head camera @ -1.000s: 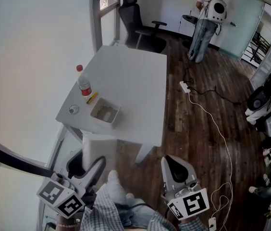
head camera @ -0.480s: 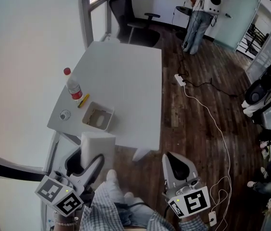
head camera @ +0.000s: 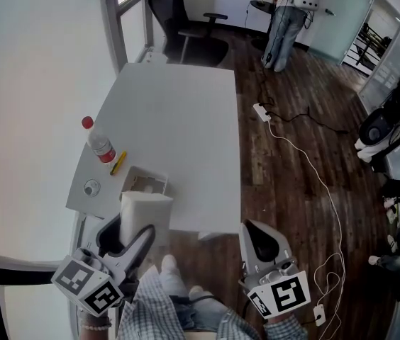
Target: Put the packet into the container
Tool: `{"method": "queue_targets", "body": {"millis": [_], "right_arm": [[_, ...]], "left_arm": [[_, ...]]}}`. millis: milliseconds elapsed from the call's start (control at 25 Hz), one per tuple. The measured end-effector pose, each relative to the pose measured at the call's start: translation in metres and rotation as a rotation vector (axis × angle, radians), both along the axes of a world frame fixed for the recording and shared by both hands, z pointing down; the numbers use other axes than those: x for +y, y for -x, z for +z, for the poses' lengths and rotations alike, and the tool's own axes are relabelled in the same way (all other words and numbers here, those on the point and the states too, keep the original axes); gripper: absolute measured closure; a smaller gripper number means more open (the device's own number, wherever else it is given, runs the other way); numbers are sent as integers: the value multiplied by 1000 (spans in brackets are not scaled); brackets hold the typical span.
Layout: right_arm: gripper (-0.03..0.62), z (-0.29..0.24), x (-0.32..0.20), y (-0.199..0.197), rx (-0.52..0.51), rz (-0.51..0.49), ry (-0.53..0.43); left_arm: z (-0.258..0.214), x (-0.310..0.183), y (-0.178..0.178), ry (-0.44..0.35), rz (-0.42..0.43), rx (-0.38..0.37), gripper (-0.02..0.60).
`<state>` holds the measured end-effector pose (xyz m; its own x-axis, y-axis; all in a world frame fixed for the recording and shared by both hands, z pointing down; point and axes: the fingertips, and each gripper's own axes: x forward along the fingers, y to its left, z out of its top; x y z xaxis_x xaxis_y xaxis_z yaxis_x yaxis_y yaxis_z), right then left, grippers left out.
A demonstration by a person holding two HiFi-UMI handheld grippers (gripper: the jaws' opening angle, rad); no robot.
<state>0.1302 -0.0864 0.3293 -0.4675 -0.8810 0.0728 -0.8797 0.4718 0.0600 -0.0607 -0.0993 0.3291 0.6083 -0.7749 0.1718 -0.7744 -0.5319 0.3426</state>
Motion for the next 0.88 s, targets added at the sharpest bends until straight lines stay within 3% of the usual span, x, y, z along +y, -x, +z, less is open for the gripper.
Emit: {"method": "queue_targets", "body": {"millis": [560, 880], "right_arm": [[594, -5, -50, 26, 18, 55, 11], [594, -5, -74, 50, 42, 75, 12]], "left_arm": [[3, -64, 28, 25, 49, 15, 313], [13, -89, 44, 28, 90, -23, 313]]}}
